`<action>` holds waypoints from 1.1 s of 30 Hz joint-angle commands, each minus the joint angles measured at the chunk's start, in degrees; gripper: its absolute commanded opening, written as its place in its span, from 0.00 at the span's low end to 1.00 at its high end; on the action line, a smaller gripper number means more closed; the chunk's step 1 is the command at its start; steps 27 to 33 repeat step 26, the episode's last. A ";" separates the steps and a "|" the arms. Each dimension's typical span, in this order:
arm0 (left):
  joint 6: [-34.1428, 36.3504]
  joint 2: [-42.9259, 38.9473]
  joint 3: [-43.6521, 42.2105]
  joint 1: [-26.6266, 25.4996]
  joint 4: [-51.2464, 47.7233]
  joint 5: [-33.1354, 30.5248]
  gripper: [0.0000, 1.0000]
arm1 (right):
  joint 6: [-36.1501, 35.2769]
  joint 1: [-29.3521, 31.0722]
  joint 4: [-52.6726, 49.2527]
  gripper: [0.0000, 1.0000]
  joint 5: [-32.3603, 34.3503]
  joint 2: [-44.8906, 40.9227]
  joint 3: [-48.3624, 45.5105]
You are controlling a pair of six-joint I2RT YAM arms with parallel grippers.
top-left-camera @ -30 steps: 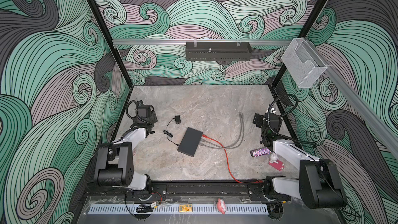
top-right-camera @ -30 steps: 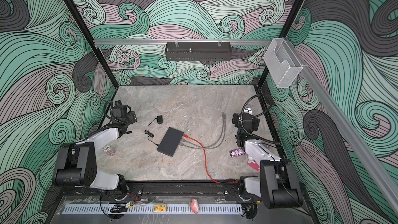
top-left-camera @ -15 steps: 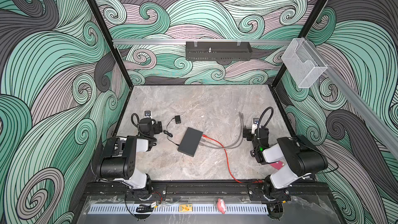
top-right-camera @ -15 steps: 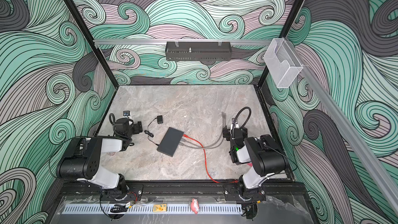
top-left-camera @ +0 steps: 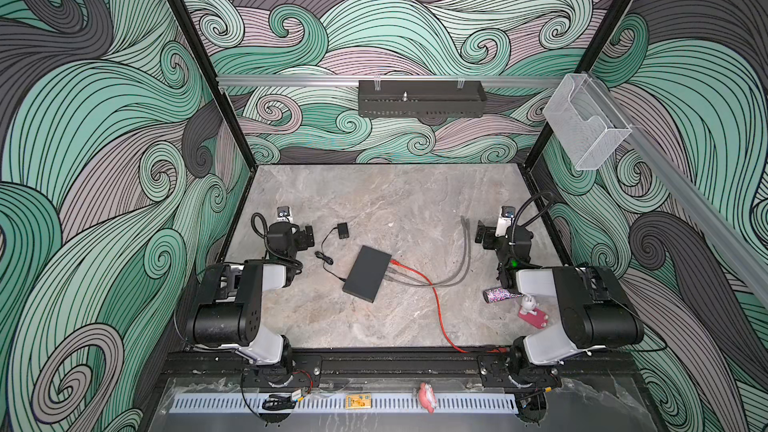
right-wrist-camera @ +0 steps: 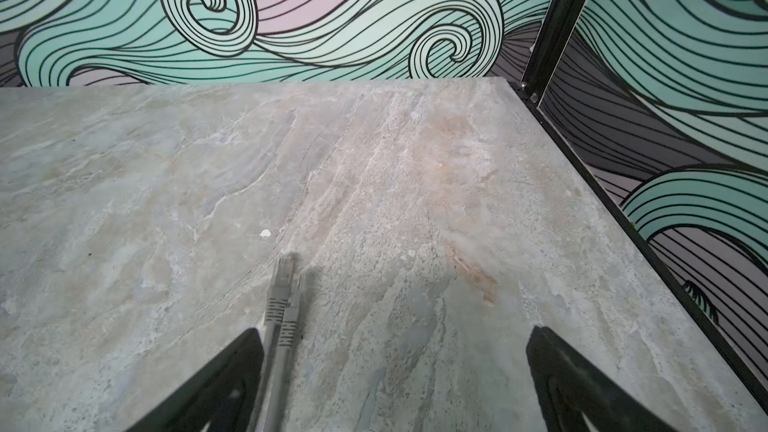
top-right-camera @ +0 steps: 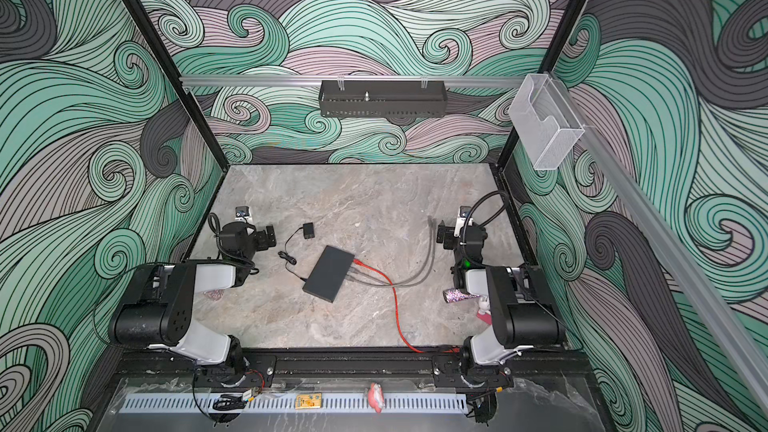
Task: Insert the plug into the switch port
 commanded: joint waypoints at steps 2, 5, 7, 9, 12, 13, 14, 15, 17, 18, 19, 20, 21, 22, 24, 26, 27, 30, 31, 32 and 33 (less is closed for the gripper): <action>-0.25 -0.51 0.74 0.31 -0.30 -0.58 0.99 | 0.55 0.24 -0.57 0.99 -0.90 -0.17 -0.19; -0.25 -0.65 0.70 0.25 -0.61 -0.58 0.99 | 0.55 0.31 -0.59 0.99 -0.88 -0.22 -0.19; -0.25 -0.66 0.74 0.22 -0.53 -0.62 0.99 | 0.55 0.28 -0.53 0.99 -0.85 -0.19 -0.20; -0.25 -0.52 0.72 0.22 -0.57 -0.67 0.99 | 0.55 0.26 -0.58 0.99 -0.91 -0.22 -0.17; -0.26 -0.52 0.82 0.22 -0.58 -0.65 0.99 | 0.55 0.32 -0.51 0.99 -0.88 -0.16 -0.15; -0.25 -0.52 0.82 0.19 -0.58 -0.67 0.99 | 0.55 0.29 -0.57 0.99 -0.90 -0.18 -0.18; -0.25 -0.51 0.83 0.22 -0.64 -0.67 0.98 | 0.55 0.27 -0.58 0.99 -0.84 -0.19 -0.15; -0.25 -0.51 0.83 0.22 -0.64 -0.67 0.98 | 0.55 0.28 -0.57 0.99 -0.90 -0.21 -0.17; -0.30 -0.57 0.83 0.22 -0.59 -0.67 0.99 | 0.55 0.27 -0.67 0.99 -0.84 -0.16 -0.15; -0.25 -0.51 0.83 0.22 -0.53 -0.67 0.99 | 0.55 0.30 -0.83 0.99 -0.93 -0.02 0.04; -0.25 -0.51 0.83 0.22 -0.58 -0.67 0.98 | 0.53 0.26 -0.93 0.99 -0.98 0.05 0.20; -0.25 -0.54 0.83 0.22 -0.58 -0.67 0.99 | 0.55 0.23 -1.32 0.99 -0.96 0.19 0.36; -0.25 -0.58 0.82 0.22 -0.58 -0.66 0.99 | 0.63 0.28 -1.38 0.99 -0.98 0.17 0.48; -0.27 -0.58 0.83 0.22 -0.58 -0.66 0.99 | 0.55 0.27 -1.46 0.99 -0.90 0.14 0.48; -0.25 -0.51 0.83 0.22 -0.58 -0.67 0.99 | 0.51 0.32 -0.90 0.99 -0.96 -0.19 0.06; -0.25 -0.51 0.82 0.22 -0.58 -0.67 0.99 | 0.47 0.29 -0.51 0.99 -1.01 -0.16 -0.18; -0.25 -0.51 0.82 0.22 -0.58 -0.67 0.99 | 0.47 0.29 -0.51 0.99 -1.01 -0.16 -0.18; -0.25 -0.51 0.82 0.22 -0.58 -0.67 0.99 | 0.47 0.29 -0.51 0.99 -1.01 -0.16 -0.18; -0.25 -0.51 0.82 0.22 -0.58 -0.67 0.99 | 0.47 0.29 -0.51 0.99 -1.01 -0.16 -0.18; -0.25 -0.51 0.82 0.22 -0.58 -0.67 0.99 | 0.47 0.29 -0.51 0.99 -1.01 -0.16 -0.18; -0.25 -0.51 0.82 0.22 -0.58 -0.67 0.99 | 0.47 0.29 -0.51 0.99 -1.01 -0.16 -0.18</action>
